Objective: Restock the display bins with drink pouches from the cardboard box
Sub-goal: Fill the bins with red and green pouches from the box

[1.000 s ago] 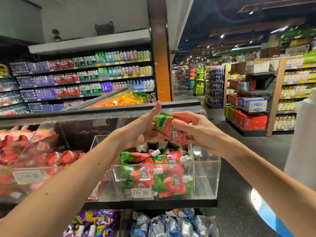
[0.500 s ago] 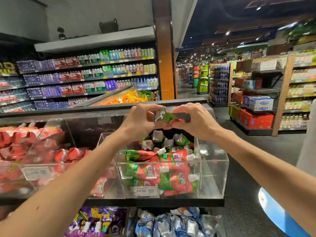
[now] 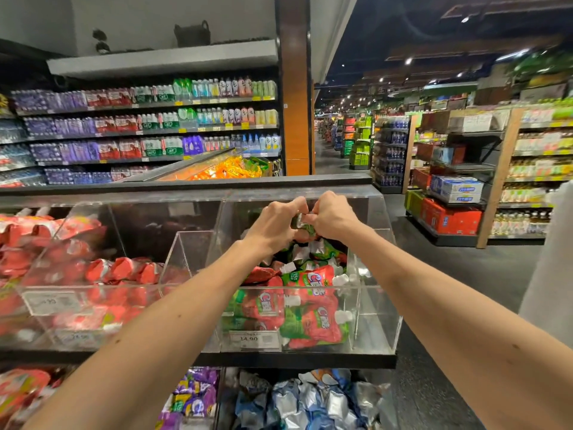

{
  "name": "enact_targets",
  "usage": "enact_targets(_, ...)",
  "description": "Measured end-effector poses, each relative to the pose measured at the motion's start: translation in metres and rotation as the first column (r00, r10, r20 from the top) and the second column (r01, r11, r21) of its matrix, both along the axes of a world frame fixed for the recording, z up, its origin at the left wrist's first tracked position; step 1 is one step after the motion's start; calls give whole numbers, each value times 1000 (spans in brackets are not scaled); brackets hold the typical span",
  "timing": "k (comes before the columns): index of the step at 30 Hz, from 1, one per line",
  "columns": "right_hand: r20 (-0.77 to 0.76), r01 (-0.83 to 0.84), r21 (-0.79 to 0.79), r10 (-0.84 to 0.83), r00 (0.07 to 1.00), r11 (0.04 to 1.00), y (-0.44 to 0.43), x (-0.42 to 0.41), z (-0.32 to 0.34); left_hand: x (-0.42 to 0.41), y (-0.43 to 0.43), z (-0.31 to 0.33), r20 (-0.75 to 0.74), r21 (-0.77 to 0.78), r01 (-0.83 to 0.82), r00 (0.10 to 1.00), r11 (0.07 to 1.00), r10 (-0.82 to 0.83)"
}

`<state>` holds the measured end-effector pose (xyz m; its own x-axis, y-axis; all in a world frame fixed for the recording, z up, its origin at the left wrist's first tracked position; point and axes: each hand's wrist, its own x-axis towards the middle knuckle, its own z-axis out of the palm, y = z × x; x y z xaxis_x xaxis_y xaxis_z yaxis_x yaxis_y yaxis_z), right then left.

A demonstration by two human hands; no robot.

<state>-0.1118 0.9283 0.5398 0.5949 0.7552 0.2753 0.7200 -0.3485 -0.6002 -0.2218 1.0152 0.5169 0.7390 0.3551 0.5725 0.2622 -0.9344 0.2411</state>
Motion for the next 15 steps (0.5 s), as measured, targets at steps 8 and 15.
enact_targets(8, -28, 4, -81, -6, 1000, 997, 9, -8, -1, -11, 13, -8, -44, -101, 32, 998, 994, -36)
enact_targets(15, 132, 59, -194, -33, 991, 979, 0, -21, -20, -2, 3, -21, -206, 71, -97, 972, 993, 110)
